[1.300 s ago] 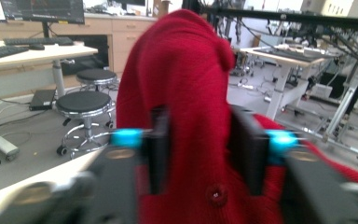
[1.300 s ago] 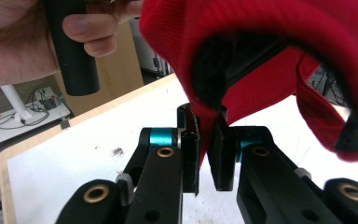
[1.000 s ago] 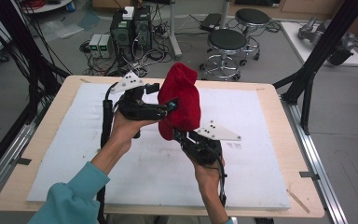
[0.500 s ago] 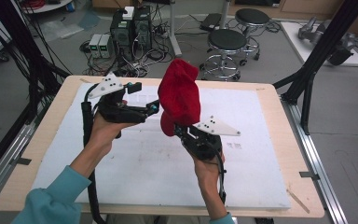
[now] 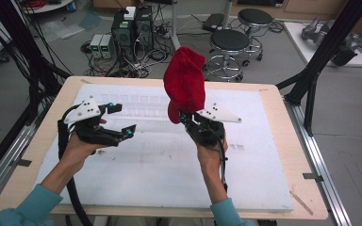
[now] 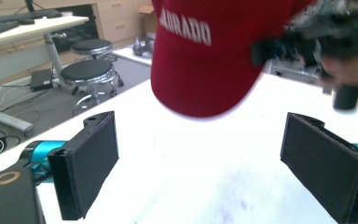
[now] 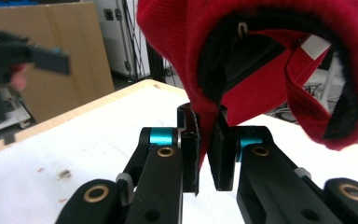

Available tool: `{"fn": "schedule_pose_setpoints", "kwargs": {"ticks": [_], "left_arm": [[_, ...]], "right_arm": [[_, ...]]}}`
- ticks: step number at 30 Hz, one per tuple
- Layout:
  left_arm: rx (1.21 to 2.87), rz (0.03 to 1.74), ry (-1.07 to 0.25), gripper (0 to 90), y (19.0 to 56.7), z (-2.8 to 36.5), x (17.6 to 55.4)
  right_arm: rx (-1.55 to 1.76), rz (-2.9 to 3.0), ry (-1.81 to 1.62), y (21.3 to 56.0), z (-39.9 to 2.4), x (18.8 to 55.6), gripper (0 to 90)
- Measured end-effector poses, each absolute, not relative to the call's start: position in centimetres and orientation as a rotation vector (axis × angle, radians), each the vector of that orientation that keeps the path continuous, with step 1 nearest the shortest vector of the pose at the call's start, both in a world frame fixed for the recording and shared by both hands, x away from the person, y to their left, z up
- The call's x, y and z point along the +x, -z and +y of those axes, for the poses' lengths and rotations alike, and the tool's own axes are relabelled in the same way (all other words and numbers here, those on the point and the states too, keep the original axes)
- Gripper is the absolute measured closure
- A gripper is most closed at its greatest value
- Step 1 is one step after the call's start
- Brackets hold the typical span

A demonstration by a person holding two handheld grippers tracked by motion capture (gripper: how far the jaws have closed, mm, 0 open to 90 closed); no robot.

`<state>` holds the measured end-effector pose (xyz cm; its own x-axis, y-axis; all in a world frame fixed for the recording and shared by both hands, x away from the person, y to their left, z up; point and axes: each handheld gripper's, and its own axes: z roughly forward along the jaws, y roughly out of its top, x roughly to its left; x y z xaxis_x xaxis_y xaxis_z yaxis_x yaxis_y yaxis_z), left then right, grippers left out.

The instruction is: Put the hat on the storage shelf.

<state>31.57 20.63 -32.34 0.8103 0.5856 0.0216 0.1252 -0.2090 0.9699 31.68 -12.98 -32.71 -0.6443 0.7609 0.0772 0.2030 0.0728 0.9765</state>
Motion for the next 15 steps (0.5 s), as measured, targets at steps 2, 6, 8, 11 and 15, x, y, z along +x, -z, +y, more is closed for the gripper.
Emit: {"fn": "schedule_pose_setpoints", "kwargs": {"ticks": [2, 6, 8, 11, 15], "left_arm": [[1.787, 0.547, -0.466, 11.5, 33.3, 21.6, 31.3], [1.819, 0.578, -0.466, 11.5, 35.5, 23.6, 30.9], [1.814, 0.592, -0.464, 11.5, 36.3, 24.4, 30.7], [1.803, 0.606, -0.46, 11.5, 37.4, 25.6, 30.2], [1.771, 0.621, -0.452, 11.5, 38.8, 26.9, 29.5]], "right_arm": [[0.947, 1.895, -1.601, 32.7, -12.9, 32.2, 84.5], [0.943, 1.9, -1.575, 32.7, -12.6, 33.5, 84.5], [0.948, 1.902, -1.562, 32.8, -12.4, 34.1, 84.5], [0.958, 1.897, -1.566, 33.2, -12.2, 34.8, 84.6], [0.988, 1.905, -1.538, 33.7, -11.8, 35.8, 84.5]]}}
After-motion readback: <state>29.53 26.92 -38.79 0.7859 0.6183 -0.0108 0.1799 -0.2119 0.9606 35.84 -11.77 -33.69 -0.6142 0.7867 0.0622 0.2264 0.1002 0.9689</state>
